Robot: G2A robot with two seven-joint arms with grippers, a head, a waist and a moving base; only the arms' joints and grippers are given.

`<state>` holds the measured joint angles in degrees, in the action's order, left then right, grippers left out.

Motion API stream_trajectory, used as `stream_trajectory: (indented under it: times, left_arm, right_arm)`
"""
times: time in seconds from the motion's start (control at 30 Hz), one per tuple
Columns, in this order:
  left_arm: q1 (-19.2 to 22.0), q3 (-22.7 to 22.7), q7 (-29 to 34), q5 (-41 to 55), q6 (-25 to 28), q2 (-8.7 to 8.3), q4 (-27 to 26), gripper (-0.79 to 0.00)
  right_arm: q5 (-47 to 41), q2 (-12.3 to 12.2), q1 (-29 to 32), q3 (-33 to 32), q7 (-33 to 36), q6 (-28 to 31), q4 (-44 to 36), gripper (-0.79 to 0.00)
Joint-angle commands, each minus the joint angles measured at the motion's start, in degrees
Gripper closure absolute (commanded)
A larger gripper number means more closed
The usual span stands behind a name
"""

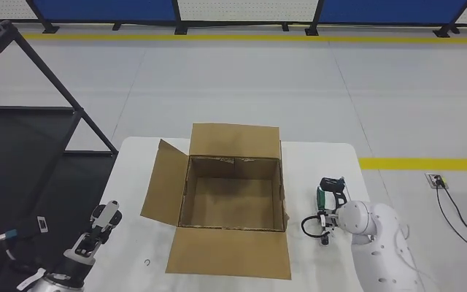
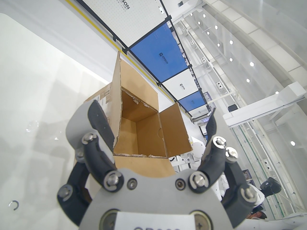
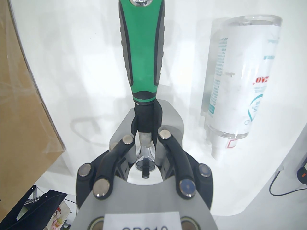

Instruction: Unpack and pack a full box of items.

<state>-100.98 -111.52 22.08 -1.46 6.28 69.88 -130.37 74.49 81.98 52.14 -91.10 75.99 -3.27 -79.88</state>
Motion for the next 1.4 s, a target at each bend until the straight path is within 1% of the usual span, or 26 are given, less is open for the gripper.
stream_trajectory:
  times: [0.0,0.03,0.1,0.23,0.4,0.47,0.53,0.57,0.63,0.67,0.77,0.83,0.9,0.93,1.0,1.07,1.2,1.27,1.37]
  left_arm:
    - [0.0,0.0,0.0,0.0,0.0,-0.01,0.0,-0.785]
    - [0.0,0.0,0.0,0.0,0.0,-0.02,0.0,-0.785]
    - [0.0,-0.1,0.1,-0.1,0.0,-0.05,0.0,-0.785]
    - [0.0,-0.2,0.2,0.0,0.0,-0.08,0.0,-0.785]
    - [-0.2,-0.4,0.2,0.2,0.1,-0.11,0.0,-0.785]
    - [-0.3,-0.5,0.2,0.3,0.2,-0.12,-0.1,-0.785]
    - [-0.3,-0.6,0.3,0.5,0.3,-0.12,-0.1,-0.785]
    - [-0.4,-0.7,0.3,0.5,0.4,-0.13,-0.1,-0.785]
    - [-0.5,-0.7,0.3,0.6,0.5,-0.13,-0.2,-0.785]
    - [-0.5,-0.8,0.2,0.6,0.6,-0.13,-0.2,-0.785]
    - [-0.8,-1.0,0.0,0.8,0.8,-0.12,-0.3,-0.785]
    - [-0.9,-1.3,-0.3,1.1,0.9,-0.10,-0.3,-0.785]
    - [-1.2,-1.7,-0.6,1.7,1.2,-0.07,-0.2,-0.785]
    - [-1.3,-2.1,-0.8,2.0,1.4,-0.06,-0.1,-0.785]
    - [-1.7,-2.9,-1.2,2.7,1.7,-0.02,-0.1,-0.785]
    - [-2.1,-4.0,-1.8,3.6,2.0,0.04,0.1,-0.785]
    - [-2.8,-6.9,-3.5,6.1,2.5,0.21,0.6,-0.785]
    - [-3.0,-8.8,-4.4,7.8,2.5,0.29,1.2,-0.785]
    - [-3.4,-11.0,-4.3,9.2,2.6,0.34,1.8,-0.785]
  right_arm:
    - [-0.4,-0.1,-0.2,0.0,-0.1,0.0,0.7,-0.126]
    - [-0.6,-0.2,-0.3,0.1,-0.2,0.0,0.9,-0.145]
    - [-0.9,-0.3,-0.4,0.1,-0.3,-0.1,1.2,-0.206]
    - [-1.2,-0.5,-0.2,0.4,-0.5,-0.7,0.6,-0.228]
    - [-1.8,-0.8,1.5,0.3,-0.9,-1.6,-3.3,-0.289]
    - [-2.2,-0.9,3.0,0.0,-1.4,-1.9,-6.5,-0.317]
    - [-3.3,-1.0,5.0,-0.4,-2.4,-1.9,-11.1,-0.299]
    - [-3.9,-1.1,6.2,-0.6,-2.9,-1.7,-13.6,-0.302]
    - [-4.5,-1.2,8.6,-0.9,-4.1,-1.8,-18.9,-0.332]
    - [-4.5,-1.2,9.8,-0.7,-4.7,-1.7,-21.4,-0.360]
    - [-5.2,-1.2,13.0,0.7,-6.6,-1.4,-29.1,-0.360]
    - [-5.7,-1.2,14.6,1.6,-7.9,-1.4,-32.6,-0.369]
    - [-7.2,-1.2,15.3,2.5,-9.5,-1.5,-34.3,-0.382]
    - [-8.4,-1.1,15.3,2.9,-10.3,-1.0,-34.4,-0.366]
    - [-11.5,-1.2,15.0,3.2,-11.9,0.5,-33.8,-0.360]
    - [-12.5,-1.2,14.3,3.4,-13.5,0.0,-32.2,-0.345]
    - [-14.7,-1.2,12.4,4.1,-16.0,-0.7,-27.6,-0.262]
    - [-14.5,-1.1,11.0,4.8,-16.6,-2.2,-24.6,-0.206]
    - [-16.5,-1.1,8.2,6.0,-16.8,-1.0,-19.8,-0.175]
